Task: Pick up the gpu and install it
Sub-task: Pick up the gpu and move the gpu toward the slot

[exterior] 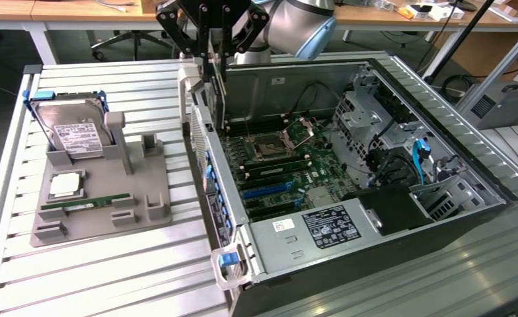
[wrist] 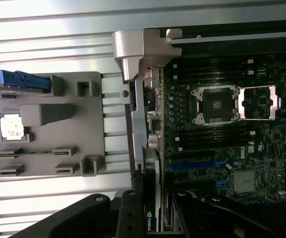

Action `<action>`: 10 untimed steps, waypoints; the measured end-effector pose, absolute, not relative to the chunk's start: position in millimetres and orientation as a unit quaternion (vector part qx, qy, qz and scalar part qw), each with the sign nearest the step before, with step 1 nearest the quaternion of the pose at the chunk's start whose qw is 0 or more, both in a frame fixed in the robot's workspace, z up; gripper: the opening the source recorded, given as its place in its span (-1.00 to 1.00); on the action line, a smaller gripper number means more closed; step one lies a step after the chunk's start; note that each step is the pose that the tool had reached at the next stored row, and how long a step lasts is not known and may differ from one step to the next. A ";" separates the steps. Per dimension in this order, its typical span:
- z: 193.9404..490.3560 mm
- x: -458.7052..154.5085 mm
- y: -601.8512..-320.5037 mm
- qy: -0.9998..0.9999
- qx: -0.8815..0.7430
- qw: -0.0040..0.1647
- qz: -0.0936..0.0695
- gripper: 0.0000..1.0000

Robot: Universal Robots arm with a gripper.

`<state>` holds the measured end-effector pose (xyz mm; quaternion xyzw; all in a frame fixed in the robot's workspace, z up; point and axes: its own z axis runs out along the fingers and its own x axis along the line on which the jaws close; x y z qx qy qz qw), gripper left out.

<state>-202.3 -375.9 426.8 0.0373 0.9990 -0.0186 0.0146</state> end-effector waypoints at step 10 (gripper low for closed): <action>426.8 -198.7 -375.9 0.999 0.037 0.015 -0.019 -0.47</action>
